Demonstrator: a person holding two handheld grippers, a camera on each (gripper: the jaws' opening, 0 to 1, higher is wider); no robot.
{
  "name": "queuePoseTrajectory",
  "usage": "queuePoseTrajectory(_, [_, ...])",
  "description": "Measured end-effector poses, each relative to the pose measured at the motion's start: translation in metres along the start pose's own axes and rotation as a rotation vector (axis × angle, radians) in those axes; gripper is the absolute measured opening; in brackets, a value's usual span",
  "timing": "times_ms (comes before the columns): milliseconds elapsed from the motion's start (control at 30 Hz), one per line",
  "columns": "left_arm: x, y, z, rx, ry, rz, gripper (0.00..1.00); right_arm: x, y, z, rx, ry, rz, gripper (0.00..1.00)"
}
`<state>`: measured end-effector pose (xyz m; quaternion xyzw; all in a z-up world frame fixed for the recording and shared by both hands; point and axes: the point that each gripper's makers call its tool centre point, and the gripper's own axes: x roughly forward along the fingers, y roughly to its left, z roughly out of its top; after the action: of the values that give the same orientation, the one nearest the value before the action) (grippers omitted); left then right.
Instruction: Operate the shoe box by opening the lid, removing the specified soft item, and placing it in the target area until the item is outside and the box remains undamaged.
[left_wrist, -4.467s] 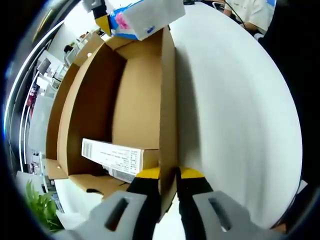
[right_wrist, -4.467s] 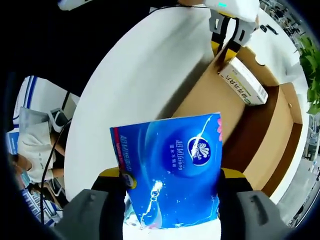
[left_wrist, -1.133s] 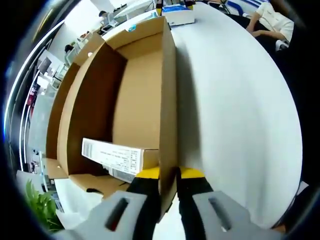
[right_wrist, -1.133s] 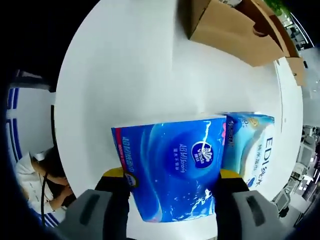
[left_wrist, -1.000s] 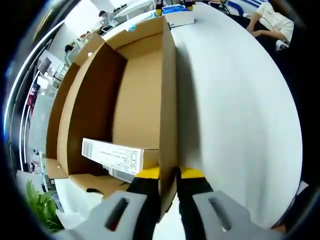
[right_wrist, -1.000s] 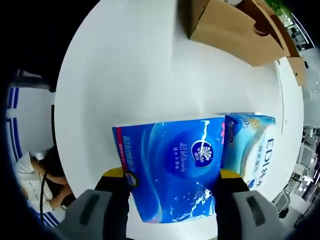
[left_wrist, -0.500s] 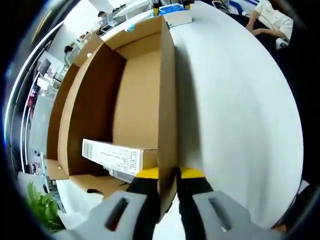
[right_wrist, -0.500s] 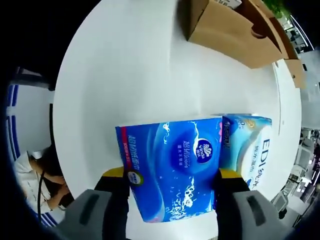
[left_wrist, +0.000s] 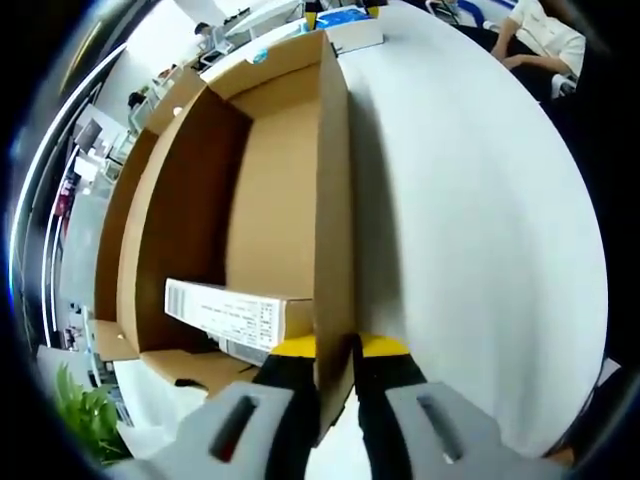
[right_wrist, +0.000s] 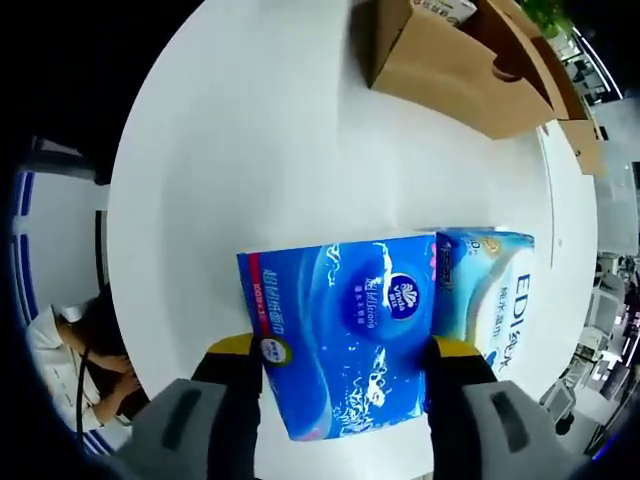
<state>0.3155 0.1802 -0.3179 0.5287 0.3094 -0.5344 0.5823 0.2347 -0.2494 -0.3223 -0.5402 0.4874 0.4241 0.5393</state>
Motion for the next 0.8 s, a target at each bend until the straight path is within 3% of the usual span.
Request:
queuePoseTrajectory(400, [0.0001, 0.0001, 0.0001, 0.001, -0.001, 0.000, 0.11, -0.0011, -0.0020, -0.0007, -0.005, 0.010, -0.002, 0.66])
queuePoseTrajectory(533, [0.0001, 0.0001, 0.0003, 0.000, -0.001, -0.001, 0.11, -0.0005, -0.0080, -0.0024, 0.069, 0.015, -0.017, 0.66])
queuePoseTrajectory(800, [0.0002, -0.0002, 0.0005, 0.001, -0.002, -0.001, 0.11, -0.0010, -0.0091, -0.0036, 0.043, 0.010, -0.021, 0.65])
